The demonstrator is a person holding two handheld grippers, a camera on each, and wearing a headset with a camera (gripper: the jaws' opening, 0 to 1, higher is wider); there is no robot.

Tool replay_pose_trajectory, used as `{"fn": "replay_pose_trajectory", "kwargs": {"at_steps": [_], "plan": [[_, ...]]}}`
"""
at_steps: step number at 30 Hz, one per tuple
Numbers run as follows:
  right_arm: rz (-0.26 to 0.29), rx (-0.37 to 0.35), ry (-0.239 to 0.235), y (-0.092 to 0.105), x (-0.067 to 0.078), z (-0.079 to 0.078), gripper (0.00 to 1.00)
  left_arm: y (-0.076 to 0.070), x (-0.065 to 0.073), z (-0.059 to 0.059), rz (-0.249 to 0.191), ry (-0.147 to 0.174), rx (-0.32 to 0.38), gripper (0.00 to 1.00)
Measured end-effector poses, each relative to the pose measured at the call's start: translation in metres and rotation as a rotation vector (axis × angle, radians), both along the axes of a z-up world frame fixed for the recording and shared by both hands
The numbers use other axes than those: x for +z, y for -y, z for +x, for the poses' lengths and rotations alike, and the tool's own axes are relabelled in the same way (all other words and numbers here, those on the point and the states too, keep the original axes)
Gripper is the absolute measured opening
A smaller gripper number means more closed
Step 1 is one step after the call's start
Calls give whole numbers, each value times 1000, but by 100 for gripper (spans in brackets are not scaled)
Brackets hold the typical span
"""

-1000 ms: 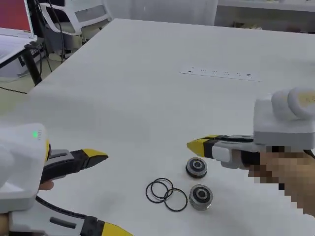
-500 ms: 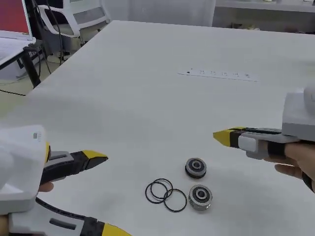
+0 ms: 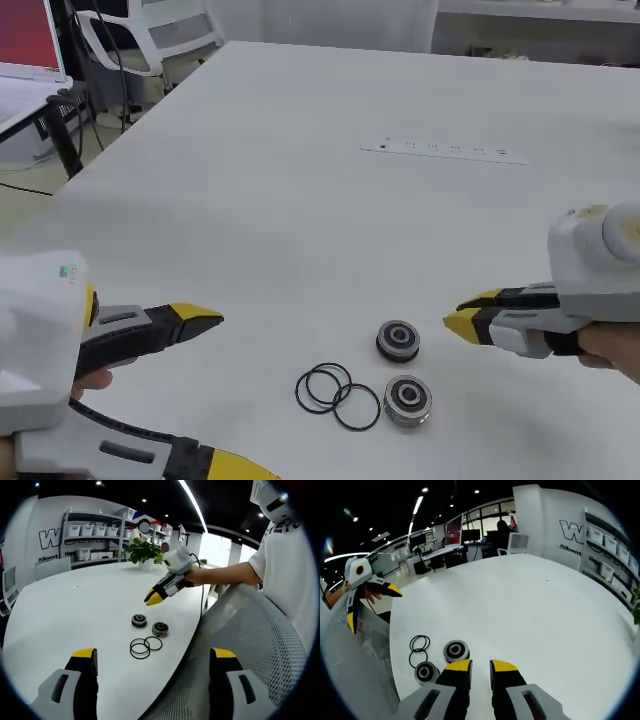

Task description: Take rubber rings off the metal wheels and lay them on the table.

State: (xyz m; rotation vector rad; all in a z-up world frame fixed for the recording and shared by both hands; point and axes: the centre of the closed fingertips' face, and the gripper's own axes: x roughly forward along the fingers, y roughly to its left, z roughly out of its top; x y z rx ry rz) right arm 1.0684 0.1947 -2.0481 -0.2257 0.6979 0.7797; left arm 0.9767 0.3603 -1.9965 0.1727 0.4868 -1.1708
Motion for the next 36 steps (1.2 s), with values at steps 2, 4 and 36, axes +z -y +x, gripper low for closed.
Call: {"fn": "replay_pose_trajectory", "kwargs": {"at_steps": [2,4,36], "plan": [[-14,26,-3,-3,-3,-3,12,0,0,-1,1,-2,-3,90],[-25,54,-3,-5,-5,-6,13,0,0,-1,1,-3,-4,90],[28,146,-21,-19,-14,-15,27,38,52,29,57,167,-192,90]]}}
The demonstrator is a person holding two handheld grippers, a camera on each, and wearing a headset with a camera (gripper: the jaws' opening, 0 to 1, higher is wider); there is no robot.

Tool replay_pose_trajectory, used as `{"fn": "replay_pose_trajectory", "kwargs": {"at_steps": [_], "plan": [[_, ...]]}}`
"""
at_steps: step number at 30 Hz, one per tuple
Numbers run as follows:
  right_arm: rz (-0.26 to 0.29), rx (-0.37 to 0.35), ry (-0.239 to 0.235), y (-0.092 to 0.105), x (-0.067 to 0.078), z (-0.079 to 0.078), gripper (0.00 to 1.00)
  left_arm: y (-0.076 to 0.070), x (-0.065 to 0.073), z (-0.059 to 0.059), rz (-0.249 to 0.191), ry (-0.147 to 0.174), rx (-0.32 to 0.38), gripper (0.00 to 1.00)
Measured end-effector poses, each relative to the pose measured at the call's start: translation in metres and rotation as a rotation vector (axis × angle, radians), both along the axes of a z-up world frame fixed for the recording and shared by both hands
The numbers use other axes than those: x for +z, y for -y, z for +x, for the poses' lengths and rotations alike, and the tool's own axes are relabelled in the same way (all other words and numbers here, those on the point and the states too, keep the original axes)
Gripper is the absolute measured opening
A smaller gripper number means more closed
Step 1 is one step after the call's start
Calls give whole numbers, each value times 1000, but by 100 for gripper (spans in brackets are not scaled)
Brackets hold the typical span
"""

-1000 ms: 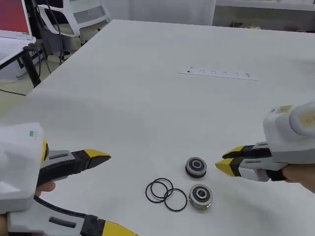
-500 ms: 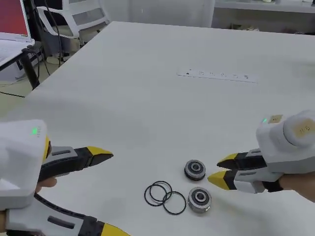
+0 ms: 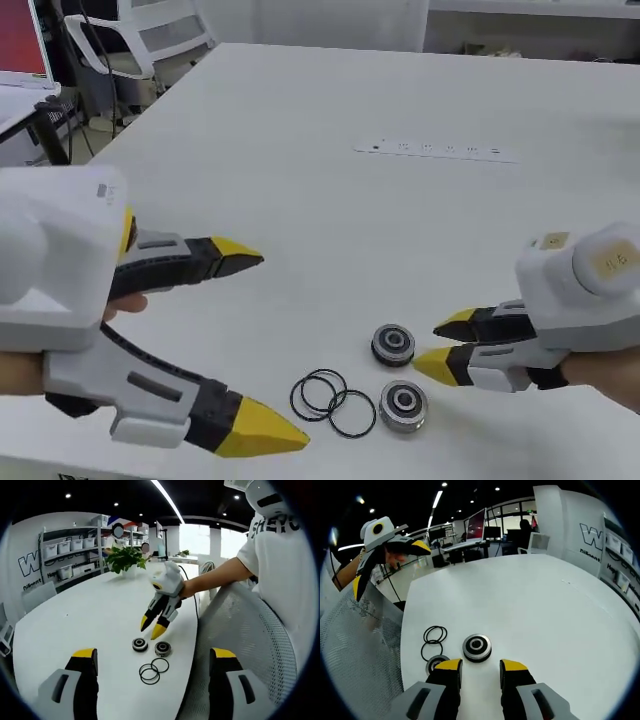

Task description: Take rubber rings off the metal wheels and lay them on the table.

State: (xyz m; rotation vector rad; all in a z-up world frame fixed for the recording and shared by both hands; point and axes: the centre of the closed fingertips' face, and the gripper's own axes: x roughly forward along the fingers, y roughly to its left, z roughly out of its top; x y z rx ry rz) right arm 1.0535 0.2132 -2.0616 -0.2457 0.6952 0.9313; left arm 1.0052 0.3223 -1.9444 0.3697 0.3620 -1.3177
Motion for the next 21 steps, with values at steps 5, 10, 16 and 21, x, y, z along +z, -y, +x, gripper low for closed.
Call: {"fn": "replay_pose_trajectory", "kwargs": {"at_steps": [5,10,16,21], "plan": [[19,-7,-7,-1,0,0,27,13,12,13,8,45,-39,89],[31,-10,-17,-3,-2,0,27,30,24,25,4,95,-87,87],[33,-5,-27,-5,-5,-2,27,52,31,40,-14,128,-120,81],[38,-2,-24,-7,-5,-2,27,69,28,49,-20,151,-138,73]]}}
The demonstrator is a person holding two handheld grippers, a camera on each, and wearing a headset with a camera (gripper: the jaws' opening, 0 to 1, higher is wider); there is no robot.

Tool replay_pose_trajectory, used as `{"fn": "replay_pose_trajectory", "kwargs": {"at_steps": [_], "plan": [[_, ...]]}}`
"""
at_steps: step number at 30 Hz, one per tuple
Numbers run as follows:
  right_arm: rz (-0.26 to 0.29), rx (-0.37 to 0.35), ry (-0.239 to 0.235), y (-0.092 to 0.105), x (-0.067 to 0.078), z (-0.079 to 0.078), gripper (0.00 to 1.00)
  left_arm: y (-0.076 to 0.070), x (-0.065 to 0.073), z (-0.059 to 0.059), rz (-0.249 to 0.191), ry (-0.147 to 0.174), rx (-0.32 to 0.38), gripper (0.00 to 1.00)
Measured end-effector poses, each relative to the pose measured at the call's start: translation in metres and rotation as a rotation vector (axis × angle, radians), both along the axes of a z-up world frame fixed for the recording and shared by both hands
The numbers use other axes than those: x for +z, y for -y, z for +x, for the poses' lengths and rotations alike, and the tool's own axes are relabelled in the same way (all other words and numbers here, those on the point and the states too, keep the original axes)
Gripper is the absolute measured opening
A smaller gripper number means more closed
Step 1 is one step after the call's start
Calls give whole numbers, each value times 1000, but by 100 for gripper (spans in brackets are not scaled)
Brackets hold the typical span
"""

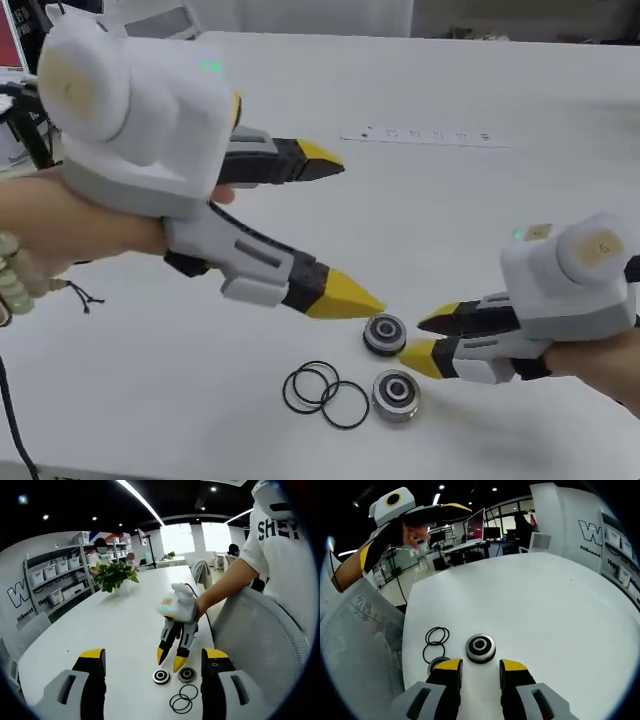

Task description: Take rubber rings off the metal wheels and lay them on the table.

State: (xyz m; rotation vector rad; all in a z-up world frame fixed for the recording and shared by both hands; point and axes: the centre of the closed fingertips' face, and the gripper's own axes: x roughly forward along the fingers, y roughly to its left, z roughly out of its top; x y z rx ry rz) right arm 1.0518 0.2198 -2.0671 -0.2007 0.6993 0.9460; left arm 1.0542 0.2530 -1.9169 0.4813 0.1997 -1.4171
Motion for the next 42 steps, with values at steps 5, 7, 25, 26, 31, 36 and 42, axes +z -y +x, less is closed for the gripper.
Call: {"fn": "replay_pose_trajectory", "kwargs": {"at_steps": [5,7,25,26,31,36,42], "plan": [[12,-7,-2,-1,1,0,27,16,-11,4,0,5,-23,66],[17,-10,-4,-1,1,0,27,20,-21,8,17,10,-19,61],[12,-4,-17,-4,-6,-2,26,26,-92,15,20,-93,60,34],[11,-4,-18,-4,-6,-2,26,26,-95,15,22,-101,63,31],[12,-9,-18,-4,-7,-1,26,24,-118,14,65,-128,80,23],[12,-16,-17,-4,-8,0,26,22,-136,17,83,-183,117,20],[4,-10,-13,-6,-9,-1,24,23,-138,16,75,-193,130,15]]}}
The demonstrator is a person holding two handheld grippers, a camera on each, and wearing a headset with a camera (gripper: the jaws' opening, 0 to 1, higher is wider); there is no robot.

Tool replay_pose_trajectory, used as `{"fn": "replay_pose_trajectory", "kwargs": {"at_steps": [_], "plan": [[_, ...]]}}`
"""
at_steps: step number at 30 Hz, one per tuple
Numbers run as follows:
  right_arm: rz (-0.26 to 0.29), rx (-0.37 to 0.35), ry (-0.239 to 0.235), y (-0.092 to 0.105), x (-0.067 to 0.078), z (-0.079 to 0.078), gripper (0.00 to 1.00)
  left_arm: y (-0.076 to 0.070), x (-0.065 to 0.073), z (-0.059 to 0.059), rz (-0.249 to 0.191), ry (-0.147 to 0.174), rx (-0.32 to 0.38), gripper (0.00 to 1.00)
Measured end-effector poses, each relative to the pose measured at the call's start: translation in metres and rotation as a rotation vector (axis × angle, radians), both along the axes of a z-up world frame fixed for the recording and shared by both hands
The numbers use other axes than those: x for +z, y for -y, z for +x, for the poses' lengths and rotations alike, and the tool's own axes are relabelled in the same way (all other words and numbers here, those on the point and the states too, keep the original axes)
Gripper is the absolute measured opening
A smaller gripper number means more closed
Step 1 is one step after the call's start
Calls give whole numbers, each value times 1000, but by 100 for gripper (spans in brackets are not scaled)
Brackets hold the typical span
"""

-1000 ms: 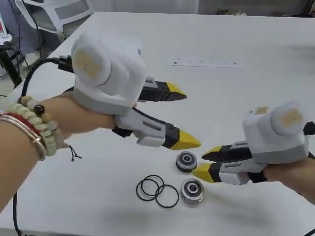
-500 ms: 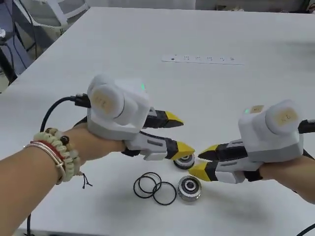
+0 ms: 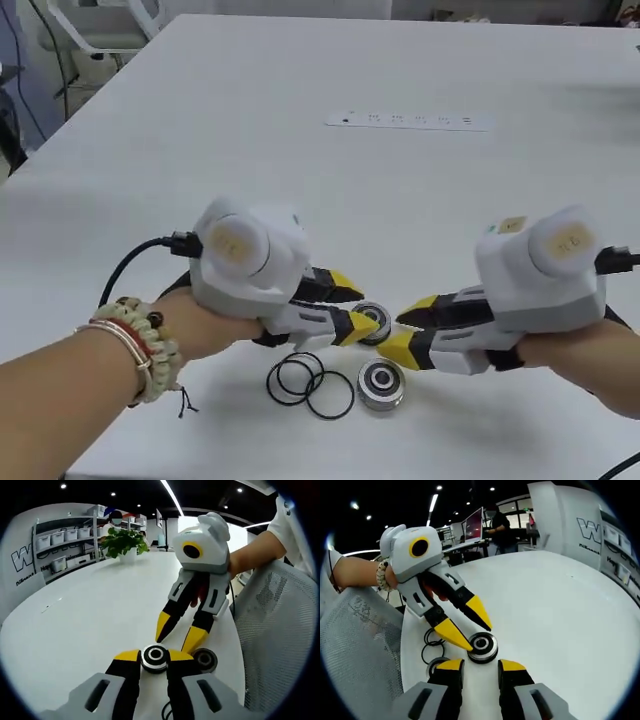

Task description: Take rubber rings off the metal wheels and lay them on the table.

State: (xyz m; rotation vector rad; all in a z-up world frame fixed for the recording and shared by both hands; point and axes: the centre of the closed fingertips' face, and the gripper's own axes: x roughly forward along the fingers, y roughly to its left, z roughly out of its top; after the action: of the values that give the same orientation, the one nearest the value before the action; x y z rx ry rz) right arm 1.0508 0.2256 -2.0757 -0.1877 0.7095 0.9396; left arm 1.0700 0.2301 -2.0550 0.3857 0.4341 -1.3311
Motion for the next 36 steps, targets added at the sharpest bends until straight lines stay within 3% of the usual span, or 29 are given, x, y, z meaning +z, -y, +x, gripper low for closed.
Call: {"fn": "replay_pose_trajectory", "kwargs": {"at_steps": [7,13,25,35,36], "plan": [[1,-5,4,-1,0,1,23,1,-3,-2,2,-9,-4,13],[5,-24,-1,-2,-3,3,22,1,-3,-3,17,24,-11,9],[31,-40,-15,-5,-3,4,19,1,-4,-4,16,10,-8,8],[-11,-8,29,-2,-3,5,13,0,-4,-4,17,8,-7,8],[-40,18,35,0,-6,4,10,0,-4,-4,17,7,-7,8]]}}
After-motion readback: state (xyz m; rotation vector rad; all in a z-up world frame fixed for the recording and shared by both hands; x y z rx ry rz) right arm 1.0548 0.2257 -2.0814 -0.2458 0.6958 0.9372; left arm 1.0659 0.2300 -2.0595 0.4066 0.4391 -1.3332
